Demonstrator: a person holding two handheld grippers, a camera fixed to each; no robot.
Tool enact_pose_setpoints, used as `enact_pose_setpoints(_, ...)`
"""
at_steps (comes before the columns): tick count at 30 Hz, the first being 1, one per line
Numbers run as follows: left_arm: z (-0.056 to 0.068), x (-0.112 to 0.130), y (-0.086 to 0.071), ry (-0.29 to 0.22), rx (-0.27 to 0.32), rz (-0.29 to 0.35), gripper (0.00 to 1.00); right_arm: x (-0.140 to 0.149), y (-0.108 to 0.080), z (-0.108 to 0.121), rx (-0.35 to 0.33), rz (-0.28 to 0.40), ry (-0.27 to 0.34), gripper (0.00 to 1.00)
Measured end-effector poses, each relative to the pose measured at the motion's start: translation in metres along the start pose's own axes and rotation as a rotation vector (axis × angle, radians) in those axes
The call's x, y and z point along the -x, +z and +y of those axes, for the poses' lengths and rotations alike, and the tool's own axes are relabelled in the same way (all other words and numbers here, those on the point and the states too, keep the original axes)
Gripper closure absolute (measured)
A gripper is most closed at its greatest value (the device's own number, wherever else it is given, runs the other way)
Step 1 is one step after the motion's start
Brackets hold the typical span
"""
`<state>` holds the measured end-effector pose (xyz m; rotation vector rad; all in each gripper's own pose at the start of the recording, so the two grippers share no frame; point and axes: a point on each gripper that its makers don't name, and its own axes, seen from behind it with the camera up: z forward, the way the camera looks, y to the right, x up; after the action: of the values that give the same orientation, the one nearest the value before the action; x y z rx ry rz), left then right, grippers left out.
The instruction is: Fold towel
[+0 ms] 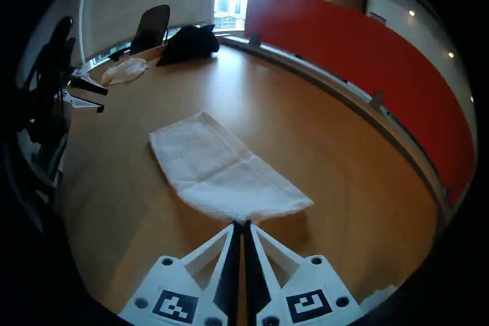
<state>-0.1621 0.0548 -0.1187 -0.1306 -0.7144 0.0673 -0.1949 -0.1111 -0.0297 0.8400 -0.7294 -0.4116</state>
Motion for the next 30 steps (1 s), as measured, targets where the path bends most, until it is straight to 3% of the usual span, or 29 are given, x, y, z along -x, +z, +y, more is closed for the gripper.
enact_pose_setpoints(14,-0.001,0.005,-0.005,-0.023,-0.01,0.04,0.04,-0.061,0.003,-0.009,-0.035,0.025,-0.121,0.97)
enact_pose_setpoints(20,0.0,-0.002,-0.006,-0.007,-0.011,0.12,0.04,-0.07,0.008,-0.011,-0.043,-0.003,-0.151,0.97)
enact_pose_setpoints(30,0.0,0.006,-0.005,-0.025,-0.014,0.129,0.04,-0.088,0.013,-0.022,-0.084,-0.018,-0.188,0.97)
